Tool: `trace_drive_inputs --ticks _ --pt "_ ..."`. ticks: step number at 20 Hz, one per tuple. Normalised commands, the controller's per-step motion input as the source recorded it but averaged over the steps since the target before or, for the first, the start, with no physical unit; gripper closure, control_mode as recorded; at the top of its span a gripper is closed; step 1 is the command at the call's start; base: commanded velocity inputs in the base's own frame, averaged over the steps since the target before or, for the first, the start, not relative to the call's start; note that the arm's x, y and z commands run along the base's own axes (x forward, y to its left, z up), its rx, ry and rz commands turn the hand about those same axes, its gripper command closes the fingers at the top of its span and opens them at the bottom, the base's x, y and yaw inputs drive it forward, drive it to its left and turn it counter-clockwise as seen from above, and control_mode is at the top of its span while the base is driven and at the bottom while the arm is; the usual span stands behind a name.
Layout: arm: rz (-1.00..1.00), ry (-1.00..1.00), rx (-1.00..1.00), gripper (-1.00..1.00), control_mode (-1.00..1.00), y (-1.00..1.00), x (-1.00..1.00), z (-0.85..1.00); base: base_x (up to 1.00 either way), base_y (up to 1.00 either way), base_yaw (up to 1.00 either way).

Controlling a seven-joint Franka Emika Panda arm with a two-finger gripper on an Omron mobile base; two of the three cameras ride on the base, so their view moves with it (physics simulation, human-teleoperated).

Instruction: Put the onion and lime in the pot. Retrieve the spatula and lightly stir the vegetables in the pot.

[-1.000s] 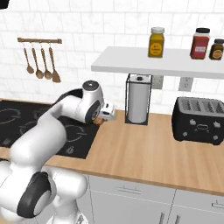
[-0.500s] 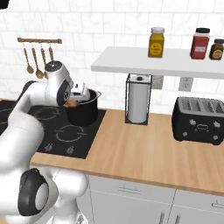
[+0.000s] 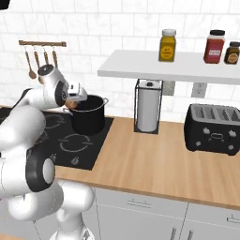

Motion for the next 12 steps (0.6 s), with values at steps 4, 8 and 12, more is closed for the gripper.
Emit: trace_drive_inputs --ticks 4,8,12 --pt "0.0 0.0 -0.02 1.0 -1.0 0.1 0.87 -0.26 0.0 0.0 0.0" --pt "0.0 0.03 0.0 1.0 -1.0 0.0 0.8 -0.34 0.0 0.0 0.0" --pt "0.0 0.07 0.0 1.0 -1.0 0.0 0.6 -0.51 0.0 0.0 0.0"
